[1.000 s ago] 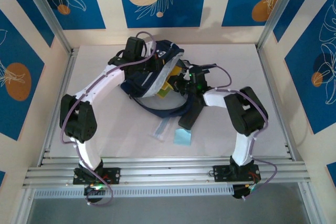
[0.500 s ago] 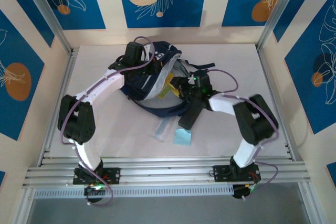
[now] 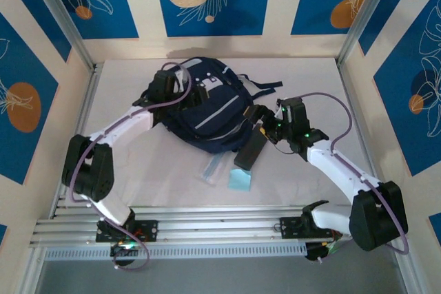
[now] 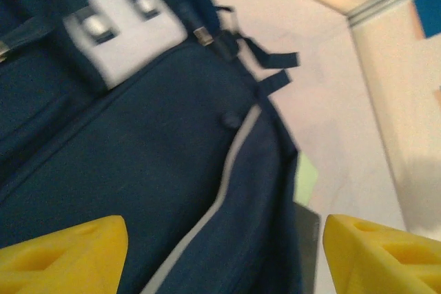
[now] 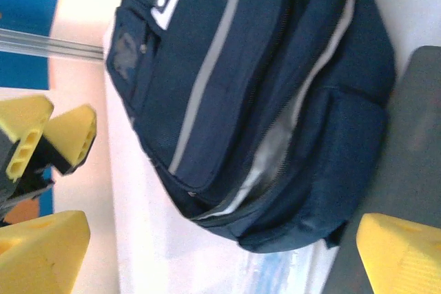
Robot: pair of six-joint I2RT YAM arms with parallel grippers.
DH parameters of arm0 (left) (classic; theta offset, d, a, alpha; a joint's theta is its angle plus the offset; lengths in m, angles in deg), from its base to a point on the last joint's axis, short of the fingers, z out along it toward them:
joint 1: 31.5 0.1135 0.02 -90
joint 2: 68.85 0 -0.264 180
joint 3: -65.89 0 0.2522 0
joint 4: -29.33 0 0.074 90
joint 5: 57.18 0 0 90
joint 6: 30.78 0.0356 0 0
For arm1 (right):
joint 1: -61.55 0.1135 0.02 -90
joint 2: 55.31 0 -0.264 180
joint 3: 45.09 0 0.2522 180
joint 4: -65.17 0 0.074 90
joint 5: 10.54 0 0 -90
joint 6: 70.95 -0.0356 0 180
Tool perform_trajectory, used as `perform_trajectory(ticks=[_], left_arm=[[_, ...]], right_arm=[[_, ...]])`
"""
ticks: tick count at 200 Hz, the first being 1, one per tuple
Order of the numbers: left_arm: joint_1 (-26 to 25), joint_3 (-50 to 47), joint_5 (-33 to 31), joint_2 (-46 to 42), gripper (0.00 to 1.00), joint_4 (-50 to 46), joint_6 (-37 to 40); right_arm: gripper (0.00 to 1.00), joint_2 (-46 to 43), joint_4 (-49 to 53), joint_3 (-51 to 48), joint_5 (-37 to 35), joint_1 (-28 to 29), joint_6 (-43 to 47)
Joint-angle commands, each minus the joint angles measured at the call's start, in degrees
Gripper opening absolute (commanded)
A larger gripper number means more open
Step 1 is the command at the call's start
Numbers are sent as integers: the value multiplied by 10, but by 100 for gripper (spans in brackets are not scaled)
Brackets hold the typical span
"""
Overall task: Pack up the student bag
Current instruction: Close the student bag at the top-center of the table, then rotate the student bag at the top-center of the table.
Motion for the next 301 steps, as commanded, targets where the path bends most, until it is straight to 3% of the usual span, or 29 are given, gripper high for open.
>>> perform_trajectory(ticks=[1,52,86,128,166,177,193,207,222,262,287,301], left_arm=[[39,-76,-42,-45,75,54,-35],[110,-224,-89,-86,75,122,-92],[138,-249,-106,-50,72,168,-111],[148,-242,-131,16,66,232,-115],[149,-206,-107,87,50,260,-111],[149,-207,-104,95,33,279,-112],[149,-223,-96,93,1,323,-121],[148,-244,-95,76,0,344,-130],[147,-268,-91,46,0,349,-134],[125,-342,-62,-50,0,340,-185],[97,-359,-73,-101,0,322,-207],[86,-358,-84,-121,0,317,-217]], right_arm=[[99,26,10,-1,-9,-4,40],[99,114,-89,-12,-8,2,36],[100,171,-154,-7,12,9,23],[97,207,-159,17,15,21,23],[86,226,-172,34,29,24,27],[78,233,-181,40,34,24,29],[61,249,-191,57,42,23,32],[52,267,-191,82,47,19,41],[49,288,-188,113,50,14,53],[52,354,-128,229,34,-9,102],[75,364,-48,277,16,-17,124],[81,347,-16,273,4,-16,137]])
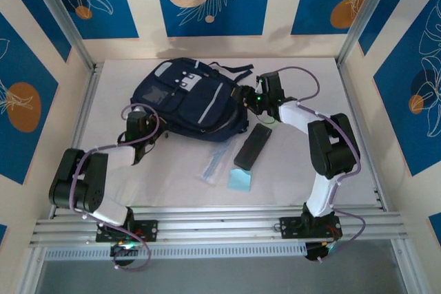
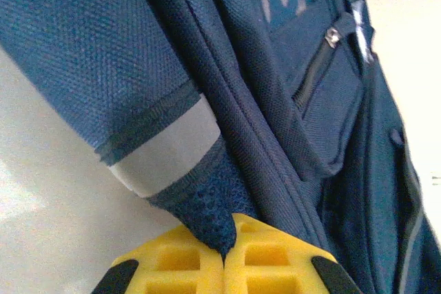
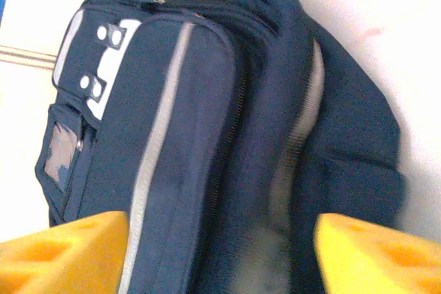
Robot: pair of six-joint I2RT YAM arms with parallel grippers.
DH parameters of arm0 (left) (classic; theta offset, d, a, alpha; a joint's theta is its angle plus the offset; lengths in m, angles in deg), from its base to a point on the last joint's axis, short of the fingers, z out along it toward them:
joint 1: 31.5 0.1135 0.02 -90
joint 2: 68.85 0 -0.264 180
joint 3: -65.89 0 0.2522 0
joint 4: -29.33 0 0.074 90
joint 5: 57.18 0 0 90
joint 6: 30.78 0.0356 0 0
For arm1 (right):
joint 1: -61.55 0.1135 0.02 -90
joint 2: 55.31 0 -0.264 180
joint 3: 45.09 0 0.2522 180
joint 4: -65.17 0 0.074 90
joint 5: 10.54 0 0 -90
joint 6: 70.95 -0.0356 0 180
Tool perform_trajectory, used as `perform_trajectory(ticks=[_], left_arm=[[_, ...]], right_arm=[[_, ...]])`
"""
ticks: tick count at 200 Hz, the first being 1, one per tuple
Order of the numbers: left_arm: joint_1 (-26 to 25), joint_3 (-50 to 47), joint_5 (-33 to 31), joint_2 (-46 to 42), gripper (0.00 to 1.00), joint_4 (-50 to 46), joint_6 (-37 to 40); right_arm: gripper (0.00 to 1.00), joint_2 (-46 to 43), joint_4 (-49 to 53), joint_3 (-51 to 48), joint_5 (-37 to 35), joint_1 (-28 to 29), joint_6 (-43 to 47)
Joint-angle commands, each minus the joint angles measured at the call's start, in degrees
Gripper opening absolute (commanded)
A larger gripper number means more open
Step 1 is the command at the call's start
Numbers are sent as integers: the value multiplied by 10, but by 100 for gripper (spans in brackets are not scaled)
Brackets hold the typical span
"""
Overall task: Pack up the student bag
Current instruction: Rotate the student bag at the top-center of the table.
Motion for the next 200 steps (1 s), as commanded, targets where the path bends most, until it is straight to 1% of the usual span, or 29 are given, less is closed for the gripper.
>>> perform_trajectory(ticks=[1,21,42,60,81,100,111,128,152,181,200], left_arm=[[-27,1,19,-46,0,8,-29],[-41,19,6,-64,0,-12,-36],[-56,40,-12,-73,0,-38,-42],[-65,49,-18,-74,0,-43,-52],[-72,52,-15,-70,0,-42,-70],[-79,52,-14,-69,0,-35,-79],[-83,52,-15,-69,0,-34,-82],[-90,53,-18,-70,0,-38,-86],[-100,55,-24,-72,0,-45,-93],[-111,51,-33,-78,0,-43,-108],[-117,50,-36,-80,0,-42,-117]], right_arm=[[81,-23,74,16,-14,1,44],[82,-73,103,-15,-26,11,61],[82,-142,135,-49,-62,53,102],[76,-191,162,-61,-87,106,131],[66,-205,154,-63,-74,165,137],[52,-187,96,-70,-45,216,122],[48,-165,42,-80,-34,240,108],[47,-126,-48,-92,-34,268,95],[46,-59,-146,-89,-49,294,98],[43,13,-195,-54,-50,314,109],[43,53,-198,-31,-92,327,114]])
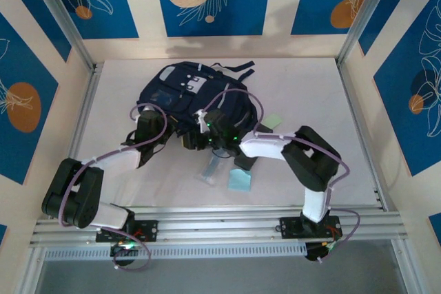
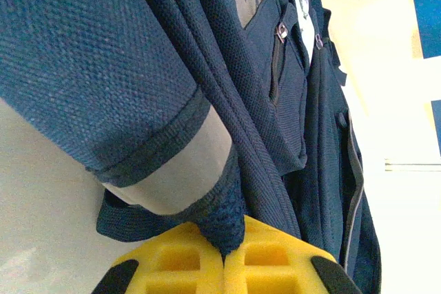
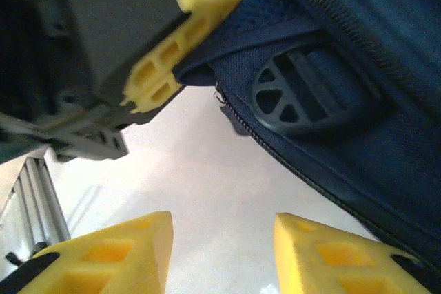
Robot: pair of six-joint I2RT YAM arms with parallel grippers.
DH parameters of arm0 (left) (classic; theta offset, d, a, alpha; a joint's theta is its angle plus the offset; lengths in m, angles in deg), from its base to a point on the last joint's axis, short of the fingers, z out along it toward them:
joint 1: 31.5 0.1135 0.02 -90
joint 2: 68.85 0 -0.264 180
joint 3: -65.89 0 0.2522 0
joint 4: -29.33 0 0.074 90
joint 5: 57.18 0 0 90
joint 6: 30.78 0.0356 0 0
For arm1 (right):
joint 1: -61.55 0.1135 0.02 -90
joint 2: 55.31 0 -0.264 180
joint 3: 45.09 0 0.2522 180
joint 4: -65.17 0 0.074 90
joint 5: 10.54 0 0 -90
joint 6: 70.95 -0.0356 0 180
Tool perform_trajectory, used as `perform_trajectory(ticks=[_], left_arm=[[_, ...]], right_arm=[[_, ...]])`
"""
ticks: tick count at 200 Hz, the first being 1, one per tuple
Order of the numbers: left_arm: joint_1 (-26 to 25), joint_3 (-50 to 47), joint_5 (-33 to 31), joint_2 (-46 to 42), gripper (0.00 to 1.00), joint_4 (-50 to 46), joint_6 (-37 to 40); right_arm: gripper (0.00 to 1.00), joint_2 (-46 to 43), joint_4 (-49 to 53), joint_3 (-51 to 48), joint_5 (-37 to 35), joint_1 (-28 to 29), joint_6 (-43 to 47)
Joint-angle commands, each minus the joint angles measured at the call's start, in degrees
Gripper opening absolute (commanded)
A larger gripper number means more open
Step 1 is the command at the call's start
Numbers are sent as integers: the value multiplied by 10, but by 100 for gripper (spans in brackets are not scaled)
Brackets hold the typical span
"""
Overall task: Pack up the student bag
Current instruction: Rotate the student bag at the top-center of the table, then zip the student bag at the top-center of the table.
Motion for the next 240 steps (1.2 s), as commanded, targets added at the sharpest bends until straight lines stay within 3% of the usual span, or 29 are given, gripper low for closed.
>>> perform_trajectory(ticks=[1,85,99,125,147,168,240], left_arm=[[-20,24,22,-26,0,27,-18],[-40,4,32,-37,0,42,-60],[-41,1,30,-40,0,41,-61],[-41,-7,17,-44,0,44,-64],[-40,-10,2,-38,0,41,-62],[-37,-4,-11,-27,0,38,-46],[-2,28,-30,42,0,57,6]], right_arm=[[43,35,-59,41,-47,13,13],[50,134,-66,126,-299,37,29],[44,139,-66,131,-316,39,29],[23,130,-76,120,-339,42,37],[0,110,-94,96,-322,43,49],[0,81,-83,73,-298,42,52],[0,9,114,42,-122,2,27]])
